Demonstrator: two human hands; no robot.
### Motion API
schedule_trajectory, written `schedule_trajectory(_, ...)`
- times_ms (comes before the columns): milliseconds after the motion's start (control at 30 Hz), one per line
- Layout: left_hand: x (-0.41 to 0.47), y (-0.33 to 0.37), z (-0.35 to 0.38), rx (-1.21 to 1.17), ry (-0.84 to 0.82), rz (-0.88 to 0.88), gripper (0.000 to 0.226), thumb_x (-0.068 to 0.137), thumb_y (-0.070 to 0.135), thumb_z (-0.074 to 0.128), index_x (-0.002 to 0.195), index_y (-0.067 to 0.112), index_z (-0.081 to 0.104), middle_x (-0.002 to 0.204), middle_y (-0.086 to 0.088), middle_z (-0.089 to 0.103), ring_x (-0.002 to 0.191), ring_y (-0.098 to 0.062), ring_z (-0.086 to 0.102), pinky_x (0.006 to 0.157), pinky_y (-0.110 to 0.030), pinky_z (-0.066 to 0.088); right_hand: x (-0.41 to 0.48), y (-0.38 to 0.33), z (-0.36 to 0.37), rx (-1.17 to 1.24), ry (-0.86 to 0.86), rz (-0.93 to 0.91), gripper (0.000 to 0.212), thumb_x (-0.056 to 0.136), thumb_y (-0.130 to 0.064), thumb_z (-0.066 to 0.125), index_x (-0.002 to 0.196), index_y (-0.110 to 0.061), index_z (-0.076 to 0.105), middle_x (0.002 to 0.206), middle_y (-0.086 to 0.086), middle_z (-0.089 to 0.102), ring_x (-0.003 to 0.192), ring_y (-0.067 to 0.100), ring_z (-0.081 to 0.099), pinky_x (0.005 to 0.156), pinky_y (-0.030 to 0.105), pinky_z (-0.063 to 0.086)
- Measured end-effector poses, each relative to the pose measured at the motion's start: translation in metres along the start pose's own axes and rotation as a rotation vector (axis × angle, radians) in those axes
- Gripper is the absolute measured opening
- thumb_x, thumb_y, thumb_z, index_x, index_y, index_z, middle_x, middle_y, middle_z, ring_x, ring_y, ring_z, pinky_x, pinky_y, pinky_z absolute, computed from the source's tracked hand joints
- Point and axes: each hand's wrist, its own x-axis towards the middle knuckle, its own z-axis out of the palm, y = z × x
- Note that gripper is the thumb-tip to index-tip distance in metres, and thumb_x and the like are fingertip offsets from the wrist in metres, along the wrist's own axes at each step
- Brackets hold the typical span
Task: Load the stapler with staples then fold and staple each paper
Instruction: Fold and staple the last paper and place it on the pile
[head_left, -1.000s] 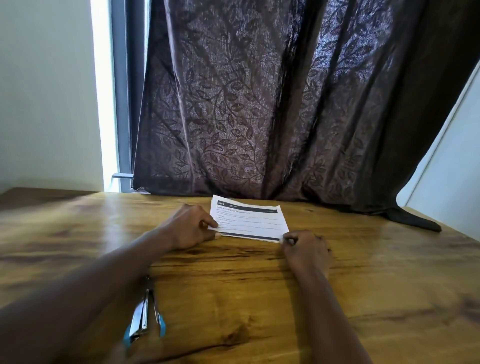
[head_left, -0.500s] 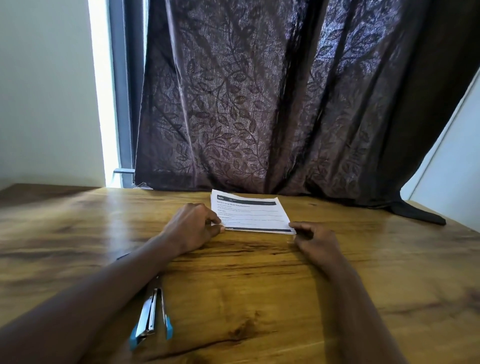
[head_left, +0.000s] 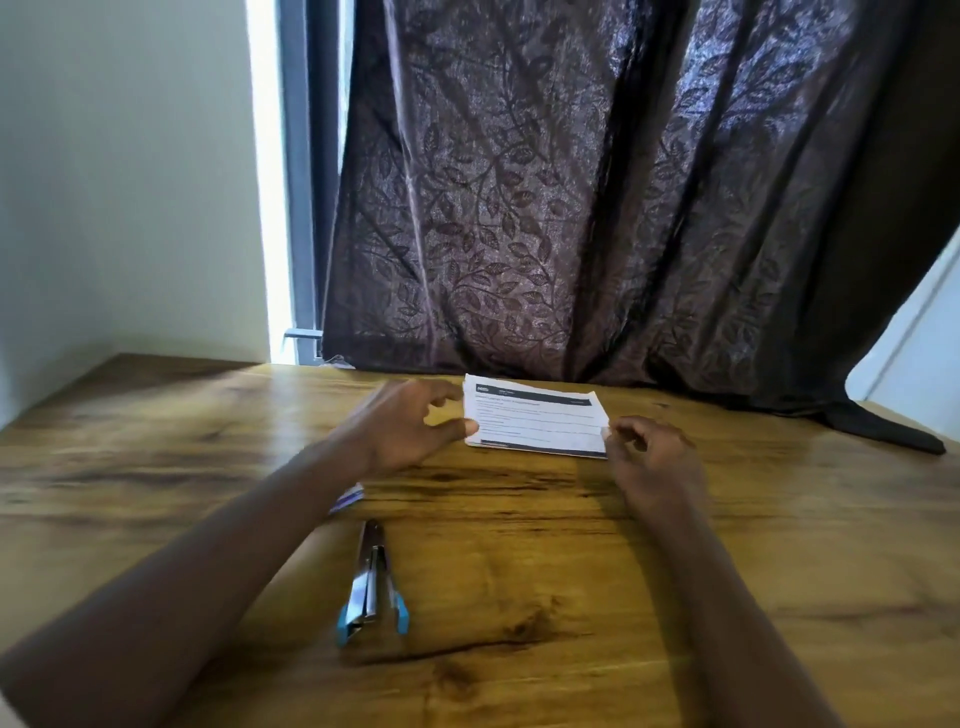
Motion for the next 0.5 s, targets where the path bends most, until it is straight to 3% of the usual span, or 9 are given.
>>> schedule_trajectory(67, -0.019, -0.007, -0.020, 0.011, 0.000, -0.031, 0.058, 0.088, 0.068, 0.061, 0.133, 0.031, 0.064, 0.130, 0.005, 0.069, 0.111, -0.014, 0.066, 0.092, -0.037, 0.055, -0.023, -0.034, -0.003, 0.142, 0.018, -0.054, 0.023, 0.093, -0.047, 0.062, 0.095, -0.027, 0.074, 0.090, -0.009, 0.073, 0.081, 0.011, 0.065, 0.071, 0.031, 0.052)
schedule_trajectory(133, -0.048, -0.018, -0.036, 0.053, -0.005, -0.061, 0.058, 0.088, 0.070, 0.058, 0.132, 0.031, 0.064, 0.129, 0.007, 0.069, 0.112, -0.013, 0.064, 0.091, -0.037, 0.054, -0.053, -0.070, -0.003, 0.229, -0.059, -0.090, 0.034, 0.091, -0.058, 0.059, 0.083, -0.027, 0.071, 0.074, -0.012, 0.069, 0.071, 0.008, 0.064, 0.064, 0.030, 0.051)
schedule_trajectory(233, -0.098, -0.038, -0.049, 0.099, 0.030, -0.109, 0.066, 0.082, 0.080, 0.052, 0.128, 0.034, 0.066, 0.118, 0.010, 0.070, 0.101, -0.009, 0.062, 0.085, -0.034, 0.053, -0.097, -0.112, 0.001, 0.158, -0.221, -0.195, 0.054, 0.082, -0.079, 0.046, 0.085, -0.030, 0.067, 0.068, -0.012, 0.066, 0.064, 0.004, 0.061, 0.060, 0.033, 0.052)
schedule_trajectory(333, -0.131, -0.047, -0.054, 0.108, 0.024, -0.135, 0.075, 0.071, 0.085, 0.047, 0.123, 0.036, 0.069, 0.105, 0.013, 0.067, 0.089, -0.007, 0.060, 0.082, -0.033, 0.054, -0.127, -0.140, -0.002, 0.039, -0.337, -0.237, 0.072, 0.073, -0.090, 0.032, 0.105, -0.035, 0.064, 0.075, -0.011, 0.064, 0.071, 0.004, 0.060, 0.065, 0.031, 0.052)
schedule_trajectory(500, -0.141, -0.038, -0.052, 0.123, 0.028, -0.171, 0.069, 0.065, 0.072, 0.051, 0.120, 0.034, 0.071, 0.105, 0.008, 0.066, 0.087, -0.013, 0.061, 0.081, -0.030, 0.051, -0.156, -0.159, -0.010, -0.111, -0.421, -0.272, 0.094, 0.069, -0.094, 0.031, 0.138, -0.033, 0.052, 0.123, -0.011, 0.063, 0.109, 0.011, 0.060, 0.089, 0.030, 0.047)
